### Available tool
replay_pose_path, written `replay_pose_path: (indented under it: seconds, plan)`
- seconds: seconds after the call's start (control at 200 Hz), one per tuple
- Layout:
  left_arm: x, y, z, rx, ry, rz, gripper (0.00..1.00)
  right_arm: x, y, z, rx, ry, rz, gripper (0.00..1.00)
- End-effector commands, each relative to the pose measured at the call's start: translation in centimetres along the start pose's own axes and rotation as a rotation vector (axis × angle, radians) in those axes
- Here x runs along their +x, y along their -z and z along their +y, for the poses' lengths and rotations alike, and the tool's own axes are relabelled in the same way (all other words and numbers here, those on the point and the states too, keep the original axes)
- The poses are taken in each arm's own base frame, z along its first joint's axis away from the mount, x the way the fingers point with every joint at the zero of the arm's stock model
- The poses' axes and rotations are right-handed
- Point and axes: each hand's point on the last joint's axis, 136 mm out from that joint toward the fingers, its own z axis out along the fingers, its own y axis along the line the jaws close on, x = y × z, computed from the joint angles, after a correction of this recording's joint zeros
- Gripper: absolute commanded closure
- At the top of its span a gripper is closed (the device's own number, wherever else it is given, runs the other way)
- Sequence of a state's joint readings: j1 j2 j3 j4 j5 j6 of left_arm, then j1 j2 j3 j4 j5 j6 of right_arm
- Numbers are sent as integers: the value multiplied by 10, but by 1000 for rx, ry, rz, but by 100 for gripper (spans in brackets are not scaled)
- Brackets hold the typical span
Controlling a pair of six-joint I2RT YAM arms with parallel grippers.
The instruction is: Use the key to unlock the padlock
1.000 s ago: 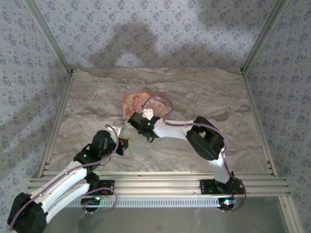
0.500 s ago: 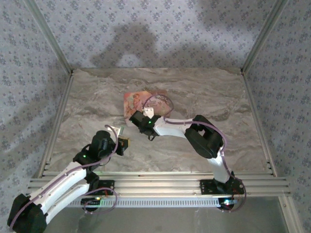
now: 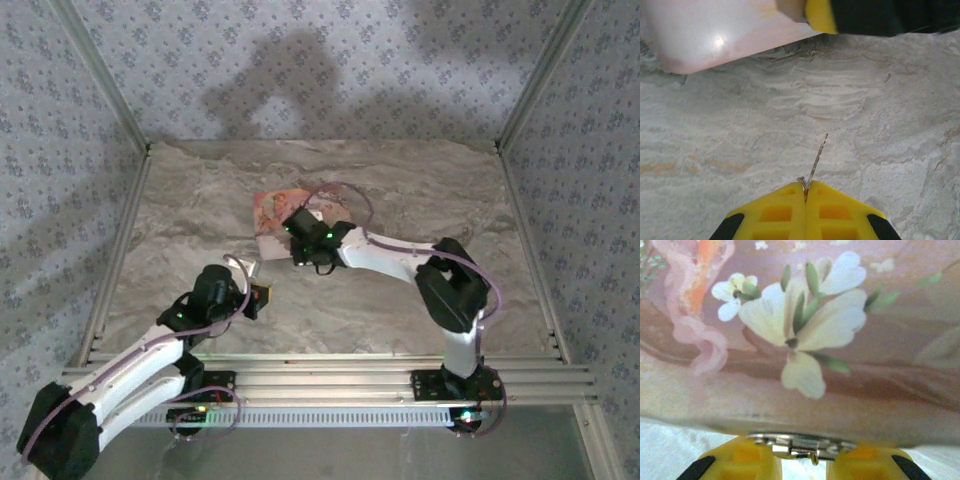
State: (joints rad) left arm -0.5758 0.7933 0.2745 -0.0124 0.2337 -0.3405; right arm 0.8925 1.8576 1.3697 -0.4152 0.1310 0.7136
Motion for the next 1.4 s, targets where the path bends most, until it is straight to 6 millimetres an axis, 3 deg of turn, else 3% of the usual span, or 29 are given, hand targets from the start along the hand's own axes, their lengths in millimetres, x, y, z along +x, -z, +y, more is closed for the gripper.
replay_pose_path:
  seconds: [0.0,0.2,0.46,0.595,1.069,1.394]
  plan:
    - [-38,0,-24,98,-57,-94,100,-10,37,9,-126,-14,10,100]
    - [-52,-3,-45,194,-112,-86,100,-11,65,3,-205,-41,30,100]
    - [-67,3,-53,220,-145,-183,100,-8,78,18,-314,-84,104,100]
    - [-81,9,-60,226,-164,-234,100,-17,87,21,-351,-117,133,100]
    - [-54,-8,-55,219,-208,-201,100,-6,67,34,-447,-197,211,100]
    - [-59,-16,-54,229,-241,-208,100,-12,82,36,-495,-217,213,100]
